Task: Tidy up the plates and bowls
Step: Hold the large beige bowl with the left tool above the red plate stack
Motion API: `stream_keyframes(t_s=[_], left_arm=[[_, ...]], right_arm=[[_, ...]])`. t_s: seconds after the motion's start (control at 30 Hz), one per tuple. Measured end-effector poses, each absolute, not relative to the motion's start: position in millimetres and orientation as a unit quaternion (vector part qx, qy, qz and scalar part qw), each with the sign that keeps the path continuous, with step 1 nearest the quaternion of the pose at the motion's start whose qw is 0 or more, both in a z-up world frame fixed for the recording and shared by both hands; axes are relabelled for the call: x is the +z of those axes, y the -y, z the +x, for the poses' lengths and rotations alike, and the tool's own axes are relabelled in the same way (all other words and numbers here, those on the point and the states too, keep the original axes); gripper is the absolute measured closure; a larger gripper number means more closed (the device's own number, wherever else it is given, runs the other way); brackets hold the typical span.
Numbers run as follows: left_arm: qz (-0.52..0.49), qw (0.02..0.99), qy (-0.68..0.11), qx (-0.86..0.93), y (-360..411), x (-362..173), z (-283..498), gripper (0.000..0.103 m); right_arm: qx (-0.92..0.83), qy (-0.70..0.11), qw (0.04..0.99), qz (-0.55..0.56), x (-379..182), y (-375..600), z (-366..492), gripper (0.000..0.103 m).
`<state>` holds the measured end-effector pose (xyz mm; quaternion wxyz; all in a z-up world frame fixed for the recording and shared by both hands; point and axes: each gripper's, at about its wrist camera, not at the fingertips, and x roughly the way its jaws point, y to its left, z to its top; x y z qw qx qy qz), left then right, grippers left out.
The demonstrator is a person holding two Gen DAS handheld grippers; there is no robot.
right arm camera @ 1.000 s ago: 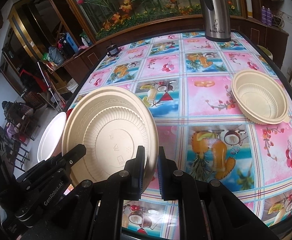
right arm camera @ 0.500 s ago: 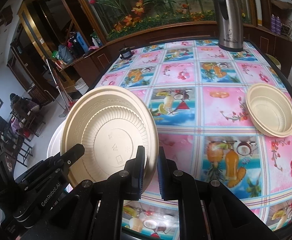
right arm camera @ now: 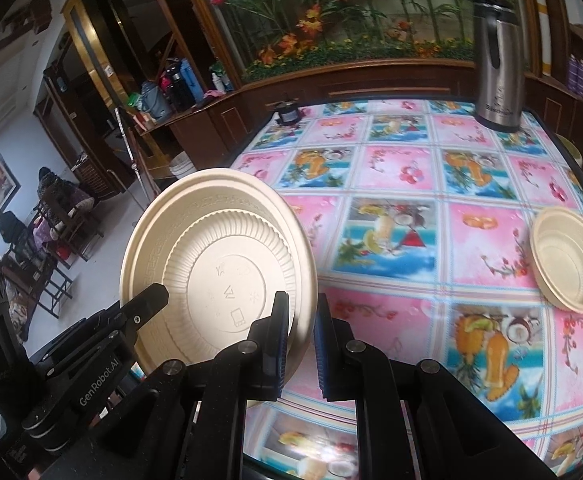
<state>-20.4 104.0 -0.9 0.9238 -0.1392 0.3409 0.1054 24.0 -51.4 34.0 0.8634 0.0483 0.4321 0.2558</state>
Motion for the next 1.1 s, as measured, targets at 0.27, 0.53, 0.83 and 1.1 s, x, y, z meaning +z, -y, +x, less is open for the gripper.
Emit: stream_keyframes(t_s=[0.27, 0.53, 0.83, 1.1], left_arm=[[-0.164, 0.921, -0.319, 0.149, -147, 10, -28, 0.09], [-0.18, 0.914, -0.315, 0.179, -175, 2, -33, 0.09], [-0.184, 0.906, -0.327, 0.197, -188, -13, -30, 0.09], [-0.181, 0.899, -0.342, 0.206, -191, -22, -25, 0.09]], right_arm=[[0.298, -0.423, 0.855, 0.03, 51, -1, 31, 0.091], [0.325, -0.433, 0.84, 0.023, 46, -41, 37, 0.091], [0.336, -0.445, 0.83, 0.017, 34, -64, 42, 0.091], [0.334, -0.459, 0.823, 0.012, 19, -73, 49, 0.091]])
